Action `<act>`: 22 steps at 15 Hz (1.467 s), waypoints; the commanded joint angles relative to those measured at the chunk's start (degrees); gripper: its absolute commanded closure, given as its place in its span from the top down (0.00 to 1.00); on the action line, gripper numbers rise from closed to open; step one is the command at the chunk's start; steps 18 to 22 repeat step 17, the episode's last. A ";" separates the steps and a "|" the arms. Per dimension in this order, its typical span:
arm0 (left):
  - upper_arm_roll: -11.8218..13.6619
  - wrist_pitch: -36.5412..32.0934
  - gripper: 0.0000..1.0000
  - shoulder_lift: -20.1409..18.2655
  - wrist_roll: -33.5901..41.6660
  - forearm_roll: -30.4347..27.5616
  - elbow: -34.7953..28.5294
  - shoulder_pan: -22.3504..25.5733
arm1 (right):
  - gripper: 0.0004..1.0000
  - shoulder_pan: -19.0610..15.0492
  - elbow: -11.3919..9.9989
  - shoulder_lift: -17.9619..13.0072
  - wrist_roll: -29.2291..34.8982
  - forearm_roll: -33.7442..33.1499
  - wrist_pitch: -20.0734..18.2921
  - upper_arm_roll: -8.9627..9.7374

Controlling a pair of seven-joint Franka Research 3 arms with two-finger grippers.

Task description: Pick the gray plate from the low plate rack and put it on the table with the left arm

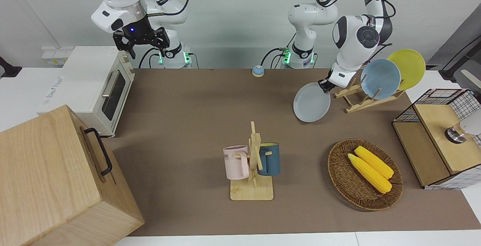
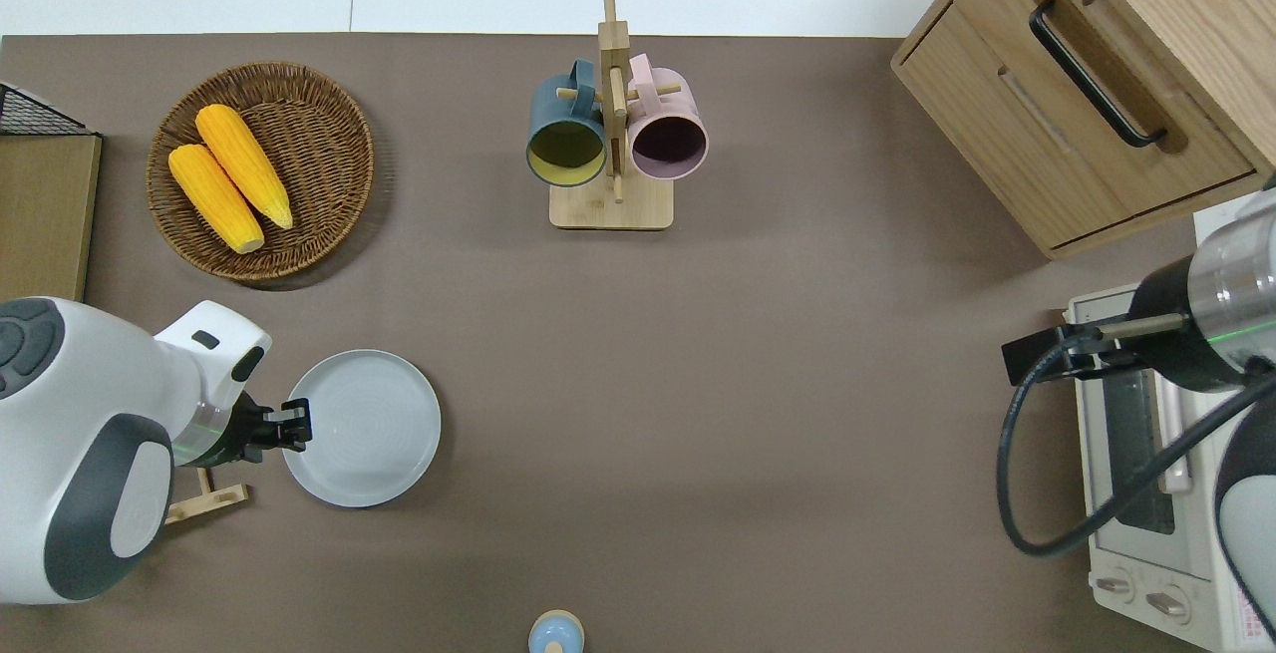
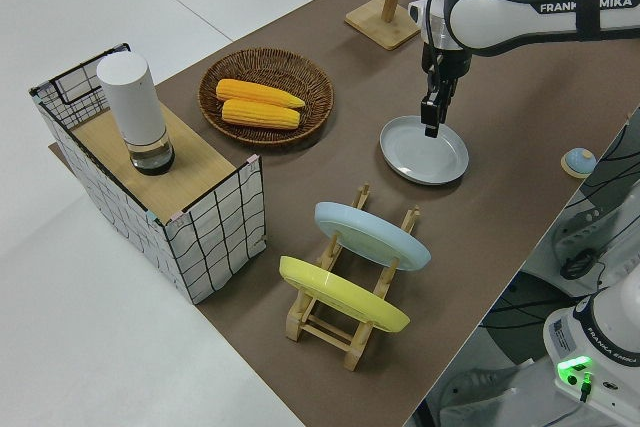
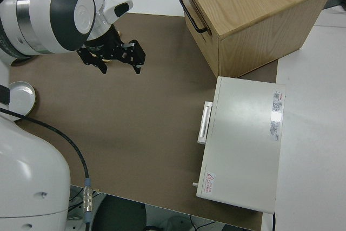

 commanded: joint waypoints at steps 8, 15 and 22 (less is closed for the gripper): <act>-0.03 -12.58 0.99 2.12 0.67 2.85 20.39 0.31 | 0.99 -0.85 0.35 -0.27 -0.10 0.20 -0.87 0.38; 0.15 -16.20 0.99 1.95 0.76 1.53 28.58 -0.30 | 0.99 -0.85 0.35 -0.27 -0.19 0.20 -0.87 0.38; 0.67 -17.27 0.99 2.04 0.85 1.27 29.03 -0.48 | 0.99 -0.85 0.35 -0.27 -0.10 0.20 -0.87 0.38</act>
